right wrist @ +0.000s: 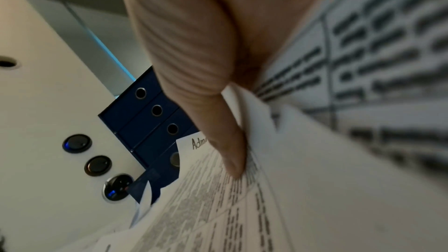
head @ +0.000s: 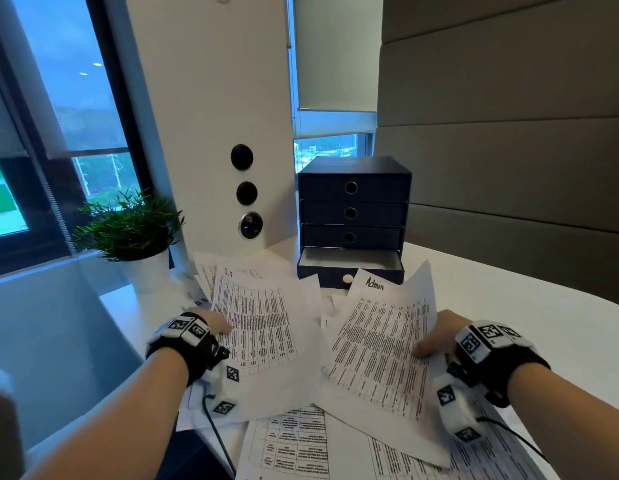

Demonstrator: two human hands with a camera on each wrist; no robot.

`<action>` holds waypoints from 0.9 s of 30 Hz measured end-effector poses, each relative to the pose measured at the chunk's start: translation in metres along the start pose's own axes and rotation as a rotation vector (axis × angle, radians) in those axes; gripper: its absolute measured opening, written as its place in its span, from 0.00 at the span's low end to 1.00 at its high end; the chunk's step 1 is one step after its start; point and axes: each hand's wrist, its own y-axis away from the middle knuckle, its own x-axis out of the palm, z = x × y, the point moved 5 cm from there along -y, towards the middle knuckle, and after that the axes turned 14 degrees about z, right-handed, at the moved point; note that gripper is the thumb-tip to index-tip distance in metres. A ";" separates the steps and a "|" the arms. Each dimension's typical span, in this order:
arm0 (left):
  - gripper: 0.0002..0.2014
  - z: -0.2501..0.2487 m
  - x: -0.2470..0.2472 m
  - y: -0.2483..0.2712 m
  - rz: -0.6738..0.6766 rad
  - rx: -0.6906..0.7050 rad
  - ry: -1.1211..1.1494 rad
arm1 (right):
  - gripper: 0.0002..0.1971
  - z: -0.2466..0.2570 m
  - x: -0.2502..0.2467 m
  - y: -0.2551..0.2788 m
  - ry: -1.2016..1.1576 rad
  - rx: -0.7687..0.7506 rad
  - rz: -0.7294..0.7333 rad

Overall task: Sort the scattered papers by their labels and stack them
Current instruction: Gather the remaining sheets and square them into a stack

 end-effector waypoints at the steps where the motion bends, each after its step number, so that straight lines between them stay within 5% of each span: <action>1: 0.27 0.001 -0.001 -0.005 0.002 -0.029 -0.032 | 0.24 -0.001 -0.001 0.000 -0.014 -0.005 -0.017; 6: 0.26 0.006 -0.011 -0.015 0.016 0.032 -0.126 | 0.23 -0.009 -0.016 0.007 -0.032 0.031 -0.148; 12: 0.25 0.006 -0.007 -0.010 0.013 0.086 -0.092 | 0.16 -0.011 -0.023 0.015 -0.004 0.040 -0.103; 16: 0.34 0.014 0.001 -0.014 -0.042 0.018 -0.024 | 0.15 -0.012 -0.017 0.014 0.001 0.032 -0.060; 25: 0.42 0.014 0.003 -0.012 -0.068 0.009 0.081 | 0.16 -0.007 -0.020 0.018 -0.057 -0.019 -0.153; 27: 0.37 0.009 0.002 -0.013 -0.055 0.051 0.106 | 0.14 -0.005 -0.022 0.020 -0.136 -0.089 -0.139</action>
